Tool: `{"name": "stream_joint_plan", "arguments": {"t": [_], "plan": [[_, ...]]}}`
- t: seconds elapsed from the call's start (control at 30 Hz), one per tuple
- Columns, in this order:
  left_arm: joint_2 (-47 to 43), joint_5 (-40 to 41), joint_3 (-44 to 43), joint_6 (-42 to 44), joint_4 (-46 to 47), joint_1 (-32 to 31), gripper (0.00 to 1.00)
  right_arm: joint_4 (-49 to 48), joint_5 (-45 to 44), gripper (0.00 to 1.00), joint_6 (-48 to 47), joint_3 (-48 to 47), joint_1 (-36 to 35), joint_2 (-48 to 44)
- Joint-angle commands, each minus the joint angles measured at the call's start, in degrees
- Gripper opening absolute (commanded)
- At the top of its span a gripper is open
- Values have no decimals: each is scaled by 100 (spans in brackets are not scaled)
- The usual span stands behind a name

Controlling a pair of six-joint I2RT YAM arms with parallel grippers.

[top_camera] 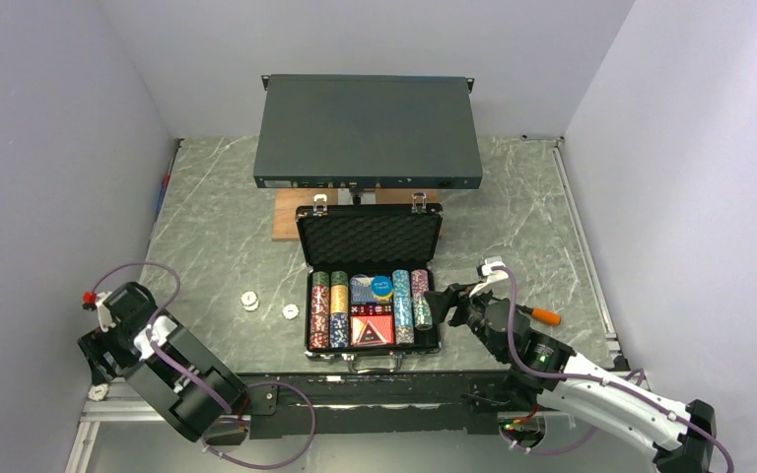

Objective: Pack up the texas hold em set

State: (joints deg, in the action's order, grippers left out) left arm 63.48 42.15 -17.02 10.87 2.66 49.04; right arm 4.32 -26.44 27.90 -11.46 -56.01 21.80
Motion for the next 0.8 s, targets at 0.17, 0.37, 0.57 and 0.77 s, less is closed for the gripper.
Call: {"name": "stream_joint_plan", "arguments": {"t": [0.17,0.37,0.57,0.77], "plan": [[-112,152,-76,1091,785,718,20,-239,9,68,-48,9,5,-50],[234,358,-101,1197,1060,924,0,-237,-2,68,-39,11,-3,-62],[624,-7,-185,1598,1209,1006,0,-230,-36,68,-33,15,-5,-97],[1116,0,-392,1921,1343,1084,0,-209,-70,68,-31,0,-6,-55]]}}
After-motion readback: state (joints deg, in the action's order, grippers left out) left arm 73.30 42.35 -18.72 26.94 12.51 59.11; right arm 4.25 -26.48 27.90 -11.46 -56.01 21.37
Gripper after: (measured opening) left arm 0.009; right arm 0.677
